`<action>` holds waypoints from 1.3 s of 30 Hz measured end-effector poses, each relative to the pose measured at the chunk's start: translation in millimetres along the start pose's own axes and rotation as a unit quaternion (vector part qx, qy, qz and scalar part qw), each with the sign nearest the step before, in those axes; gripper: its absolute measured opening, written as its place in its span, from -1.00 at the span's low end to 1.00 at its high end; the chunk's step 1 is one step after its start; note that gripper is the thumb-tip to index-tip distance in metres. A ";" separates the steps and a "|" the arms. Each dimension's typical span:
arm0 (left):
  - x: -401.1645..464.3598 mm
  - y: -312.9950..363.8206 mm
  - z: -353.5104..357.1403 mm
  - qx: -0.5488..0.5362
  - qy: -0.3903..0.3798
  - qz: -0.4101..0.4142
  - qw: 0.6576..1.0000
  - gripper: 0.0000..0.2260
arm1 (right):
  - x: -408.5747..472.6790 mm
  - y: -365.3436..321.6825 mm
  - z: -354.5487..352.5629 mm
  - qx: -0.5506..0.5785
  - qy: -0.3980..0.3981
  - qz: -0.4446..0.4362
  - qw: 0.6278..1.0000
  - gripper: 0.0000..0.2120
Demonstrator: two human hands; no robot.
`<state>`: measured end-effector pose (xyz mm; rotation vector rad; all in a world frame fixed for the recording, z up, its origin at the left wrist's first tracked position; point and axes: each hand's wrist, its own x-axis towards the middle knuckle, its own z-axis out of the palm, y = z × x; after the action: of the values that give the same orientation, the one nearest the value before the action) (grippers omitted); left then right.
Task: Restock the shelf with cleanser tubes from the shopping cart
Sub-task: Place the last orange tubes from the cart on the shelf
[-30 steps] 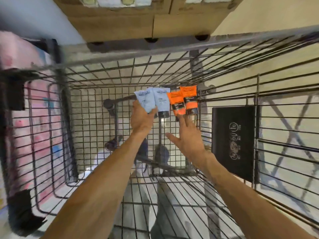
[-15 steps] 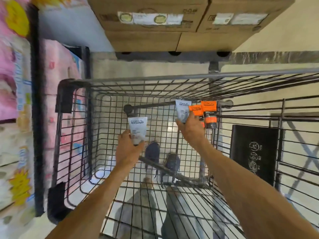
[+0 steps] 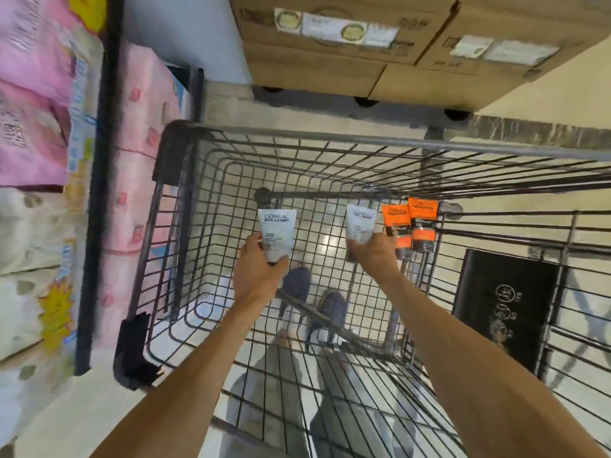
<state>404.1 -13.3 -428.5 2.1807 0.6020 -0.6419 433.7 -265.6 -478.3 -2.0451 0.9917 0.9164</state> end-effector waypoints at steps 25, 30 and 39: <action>-229.1 139.3 -107.6 -0.100 0.062 0.100 0.988 -0.39 | -308.5 17.7 -135.1 0.101 0.054 -0.245 0.963 -0.62; -283.4 142.1 -108.1 -0.137 0.118 0.109 0.977 -0.44 | -331.1 24.5 -148.1 0.082 0.023 -0.325 0.942 -0.49; -406.3 97.7 -109.7 -0.238 0.308 0.036 0.920 -0.41 | -382.2 22.4 -148.0 -0.060 -0.054 -0.463 0.883 -0.54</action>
<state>180.5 -71.4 -63.4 1.8969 0.8845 0.2471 281.9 -257.2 -97.0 -2.1674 -0.1664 0.5456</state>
